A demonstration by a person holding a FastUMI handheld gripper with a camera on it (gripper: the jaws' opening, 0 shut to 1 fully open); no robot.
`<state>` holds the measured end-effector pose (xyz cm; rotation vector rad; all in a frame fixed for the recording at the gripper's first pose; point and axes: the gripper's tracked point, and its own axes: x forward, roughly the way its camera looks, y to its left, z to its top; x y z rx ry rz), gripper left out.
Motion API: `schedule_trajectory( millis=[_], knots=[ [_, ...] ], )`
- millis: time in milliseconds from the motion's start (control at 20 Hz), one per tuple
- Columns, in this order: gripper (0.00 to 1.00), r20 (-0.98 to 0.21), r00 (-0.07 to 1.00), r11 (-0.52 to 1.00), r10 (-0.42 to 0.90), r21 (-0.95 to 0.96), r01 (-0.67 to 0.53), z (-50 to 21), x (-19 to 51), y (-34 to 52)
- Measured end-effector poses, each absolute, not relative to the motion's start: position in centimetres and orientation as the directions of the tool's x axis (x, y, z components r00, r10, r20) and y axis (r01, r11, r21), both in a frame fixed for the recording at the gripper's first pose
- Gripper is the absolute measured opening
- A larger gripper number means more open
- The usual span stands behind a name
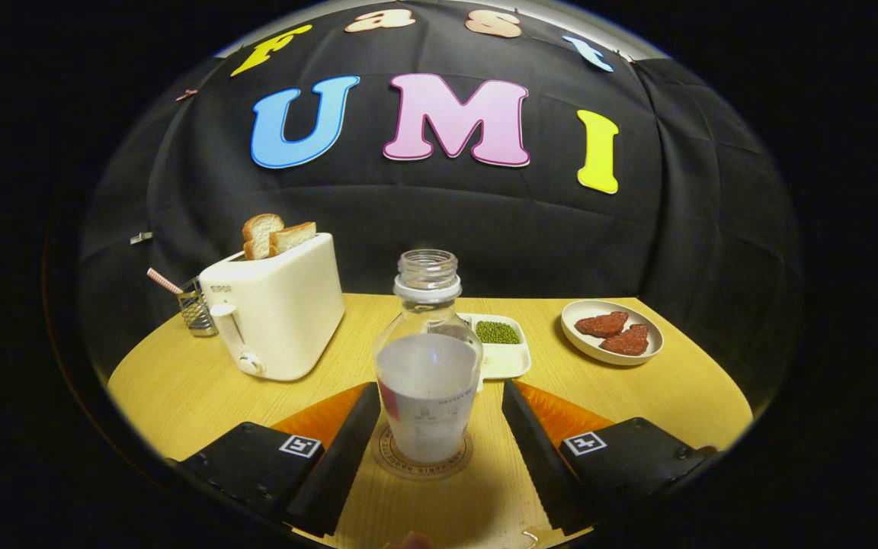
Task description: Take the bottle from table, then pour the juice into the cup, finally place the bottle on the coaster
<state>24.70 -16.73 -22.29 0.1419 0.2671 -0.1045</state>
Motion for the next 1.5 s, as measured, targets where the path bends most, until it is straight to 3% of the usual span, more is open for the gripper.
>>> schedule_trajectory(
  millis=[450,900,1500],
  knots=[
    [0.97,-0.205,0.977,0.998,-0.055,0.027,0.062,-12.9,12.6,-17.2],
    [0.97,-0.016,0.995,0.990,-0.099,0.104,0.100,-0.7,2.4,-15.9],
    [0.97,0.059,0.990,0.989,-0.128,0.088,0.123,3.8,-7.4,-12.8]
  ],
)
